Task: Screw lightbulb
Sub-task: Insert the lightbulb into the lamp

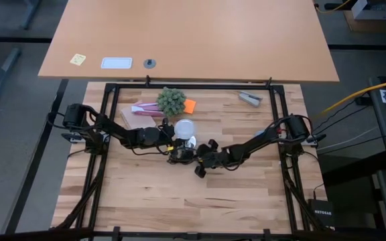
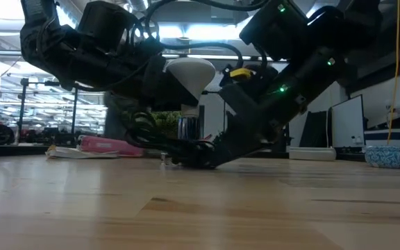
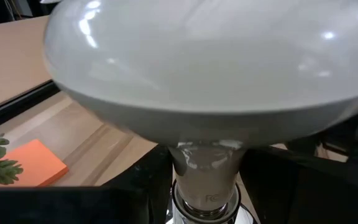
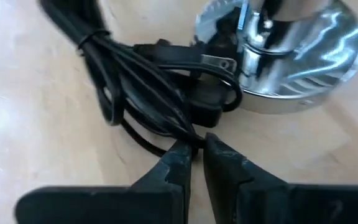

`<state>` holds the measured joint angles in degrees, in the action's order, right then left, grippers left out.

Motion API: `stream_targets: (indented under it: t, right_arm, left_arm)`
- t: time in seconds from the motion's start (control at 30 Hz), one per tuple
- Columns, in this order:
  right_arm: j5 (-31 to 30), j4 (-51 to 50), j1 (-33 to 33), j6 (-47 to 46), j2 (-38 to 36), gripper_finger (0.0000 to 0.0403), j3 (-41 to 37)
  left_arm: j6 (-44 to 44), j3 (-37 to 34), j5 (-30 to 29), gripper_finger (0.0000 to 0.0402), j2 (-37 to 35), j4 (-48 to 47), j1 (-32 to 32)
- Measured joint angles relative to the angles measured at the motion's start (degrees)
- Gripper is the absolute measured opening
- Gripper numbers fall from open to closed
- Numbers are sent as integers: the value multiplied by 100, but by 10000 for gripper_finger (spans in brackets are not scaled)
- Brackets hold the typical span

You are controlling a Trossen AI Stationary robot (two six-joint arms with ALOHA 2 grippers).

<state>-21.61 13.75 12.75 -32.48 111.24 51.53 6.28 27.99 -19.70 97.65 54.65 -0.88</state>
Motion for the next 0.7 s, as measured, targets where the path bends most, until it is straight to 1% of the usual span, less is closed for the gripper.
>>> stream_targets:
  t: [0.13, 0.37, 0.57, 0.7]
  right_arm:
    - [-331, -511, 2, 9, -144, 38, -4]
    - [-1212, -1108, -19, 331, -225, 34, -13]
    - [-1620, -1484, -272, 465, -225, 34, -18]
    - [-1657, -1519, -515, 597, -225, 34, -20]
  left_arm:
    - [-4, 0, -1, 150, 0, -3, 2]
    - [-9, 2, -24, 150, 0, -7, 4]
    - [33, 2, -20, 150, 0, -7, 4]
    - [33, 2, -22, 150, 0, -7, 4]
